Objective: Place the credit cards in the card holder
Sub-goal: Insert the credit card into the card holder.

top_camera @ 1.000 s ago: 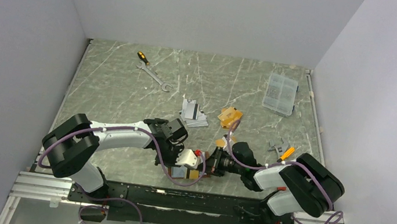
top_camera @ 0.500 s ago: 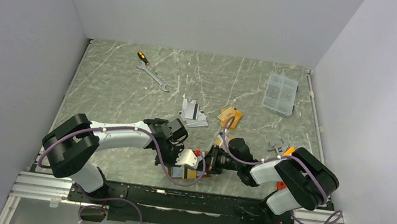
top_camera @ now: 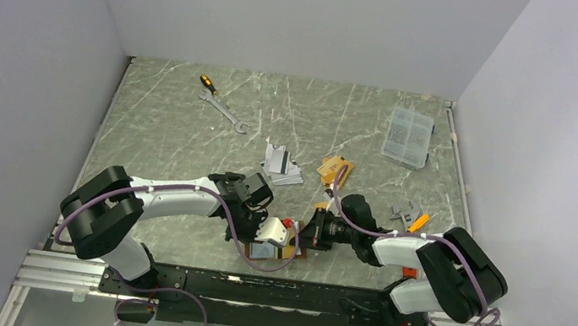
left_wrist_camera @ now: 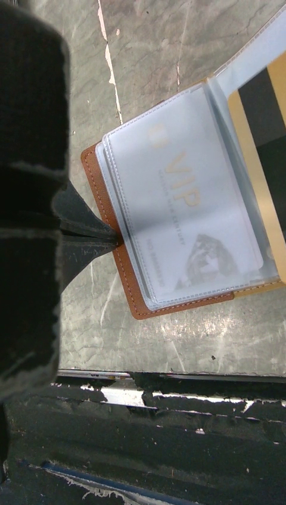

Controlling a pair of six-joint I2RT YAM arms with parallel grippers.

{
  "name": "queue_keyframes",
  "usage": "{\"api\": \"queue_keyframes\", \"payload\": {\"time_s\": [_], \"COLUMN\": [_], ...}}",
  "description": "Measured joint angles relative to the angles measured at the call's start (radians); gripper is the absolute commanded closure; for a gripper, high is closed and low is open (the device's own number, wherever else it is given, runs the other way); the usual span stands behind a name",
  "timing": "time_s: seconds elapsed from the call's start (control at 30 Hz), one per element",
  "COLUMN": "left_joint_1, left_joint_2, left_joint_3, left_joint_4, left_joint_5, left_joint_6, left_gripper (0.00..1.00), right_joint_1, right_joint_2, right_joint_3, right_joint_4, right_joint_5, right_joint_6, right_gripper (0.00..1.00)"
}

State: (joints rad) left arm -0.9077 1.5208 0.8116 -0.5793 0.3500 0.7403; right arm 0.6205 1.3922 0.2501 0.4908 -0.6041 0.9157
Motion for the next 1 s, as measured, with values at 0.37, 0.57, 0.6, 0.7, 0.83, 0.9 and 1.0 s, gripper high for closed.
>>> {"api": "queue_keyframes", "payload": {"time_s": [0.37, 0.57, 0.6, 0.7, 0.83, 0.9, 1.0], "left_joint_1": [0.000, 0.003, 0.003, 0.005, 0.007, 0.008, 0.008], "left_joint_2": [0.002, 0.009, 0.009, 0.013, 0.018, 0.019, 0.019], "left_joint_3": [0.000, 0.006, 0.006, 0.010, 0.014, 0.014, 0.014], "left_joint_4": [0.001, -0.003, -0.004, -0.007, -0.012, -0.012, -0.012], "left_joint_5": [-0.002, -0.006, -0.006, -0.006, -0.006, -0.005, -0.004], "left_joint_6": [0.000, -0.001, -0.001, -0.002, -0.002, -0.003, -0.003], "left_gripper": [1.00, 1.00, 1.00, 1.00, 1.00, 1.00, 1.00], "right_joint_1": [0.009, 0.010, 0.010, 0.010, 0.010, 0.010, 0.010], "right_joint_2": [0.017, 0.018, 0.018, 0.018, 0.018, 0.015, -0.007], "right_joint_3": [0.021, 0.021, 0.021, 0.021, 0.021, 0.021, 0.021], "right_joint_4": [-0.064, -0.062, -0.061, -0.057, -0.056, -0.057, -0.061], "right_joint_5": [-0.117, -0.147, -0.150, -0.161, -0.164, -0.164, -0.164], "right_joint_6": [-0.075, -0.079, -0.079, -0.081, -0.087, -0.088, -0.093], "right_gripper": [1.00, 1.00, 1.00, 1.00, 1.00, 1.00, 1.00]}}
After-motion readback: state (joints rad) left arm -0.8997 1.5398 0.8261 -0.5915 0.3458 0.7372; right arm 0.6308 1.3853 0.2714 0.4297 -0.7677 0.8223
